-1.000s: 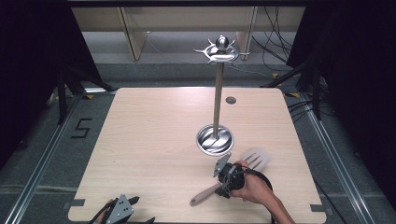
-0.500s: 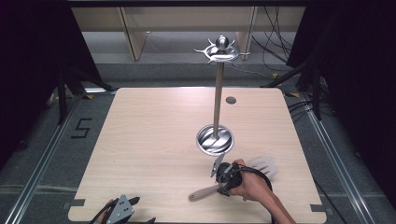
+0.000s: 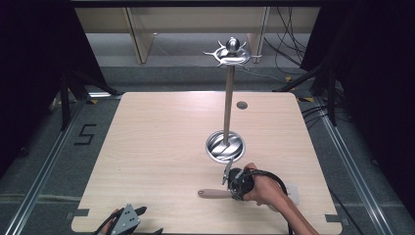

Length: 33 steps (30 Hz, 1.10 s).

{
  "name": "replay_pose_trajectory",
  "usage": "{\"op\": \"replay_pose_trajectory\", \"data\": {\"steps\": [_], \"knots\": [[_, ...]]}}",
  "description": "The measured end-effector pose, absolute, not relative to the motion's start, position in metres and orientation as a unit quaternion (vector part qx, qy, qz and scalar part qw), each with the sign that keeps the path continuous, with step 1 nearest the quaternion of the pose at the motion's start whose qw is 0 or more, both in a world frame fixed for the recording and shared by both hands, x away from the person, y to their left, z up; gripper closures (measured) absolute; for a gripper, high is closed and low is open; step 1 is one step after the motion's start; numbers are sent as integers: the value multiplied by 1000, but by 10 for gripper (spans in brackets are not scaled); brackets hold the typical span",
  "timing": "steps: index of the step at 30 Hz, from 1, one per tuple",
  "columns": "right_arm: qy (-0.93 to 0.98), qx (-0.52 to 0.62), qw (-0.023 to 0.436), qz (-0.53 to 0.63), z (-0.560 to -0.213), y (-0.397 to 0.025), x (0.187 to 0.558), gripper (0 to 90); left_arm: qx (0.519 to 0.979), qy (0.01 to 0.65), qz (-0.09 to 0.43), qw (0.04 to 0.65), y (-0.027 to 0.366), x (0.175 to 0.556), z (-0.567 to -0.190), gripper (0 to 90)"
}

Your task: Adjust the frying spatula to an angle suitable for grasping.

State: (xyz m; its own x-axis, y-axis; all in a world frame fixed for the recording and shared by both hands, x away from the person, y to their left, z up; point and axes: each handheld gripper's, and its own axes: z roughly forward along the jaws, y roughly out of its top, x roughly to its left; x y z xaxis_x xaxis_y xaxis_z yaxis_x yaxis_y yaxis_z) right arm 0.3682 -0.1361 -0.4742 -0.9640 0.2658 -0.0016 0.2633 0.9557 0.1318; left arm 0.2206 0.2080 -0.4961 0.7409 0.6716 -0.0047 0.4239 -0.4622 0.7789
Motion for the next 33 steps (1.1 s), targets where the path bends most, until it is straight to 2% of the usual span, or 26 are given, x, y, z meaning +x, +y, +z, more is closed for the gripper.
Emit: {"op": "replay_pose_trajectory", "data": {"steps": [2,7,9,13,14,22,26,27,30,33], "knots": [[992,113,10,64,-475,-136,372,744,826,346,146,419,205,217,-497,148],[996,87,10,34,-474,-128,372,762,838,328,155,408,207,221,-498,148],[997,74,20,23,-474,-126,371,765,833,342,149,408,206,219,-498,148],[996,91,19,15,-473,-123,367,766,833,333,151,416,206,220,-498,148],[998,46,30,26,-475,-123,373,766,833,333,152,416,206,220,-498,148],[996,84,29,30,-468,-129,368,769,837,330,154,409,207,221,-498,148],[992,104,44,60,-457,-140,367,769,842,316,163,406,209,223,-497,148],[988,126,50,77,-452,-147,365,769,830,346,146,413,206,219,-499,148],[986,108,61,107,-448,-155,368,769,830,344,142,415,205,219,-498,148],[983,116,53,130,-445,-159,367,769,834,340,144,411,207,220,-498,148]]}}
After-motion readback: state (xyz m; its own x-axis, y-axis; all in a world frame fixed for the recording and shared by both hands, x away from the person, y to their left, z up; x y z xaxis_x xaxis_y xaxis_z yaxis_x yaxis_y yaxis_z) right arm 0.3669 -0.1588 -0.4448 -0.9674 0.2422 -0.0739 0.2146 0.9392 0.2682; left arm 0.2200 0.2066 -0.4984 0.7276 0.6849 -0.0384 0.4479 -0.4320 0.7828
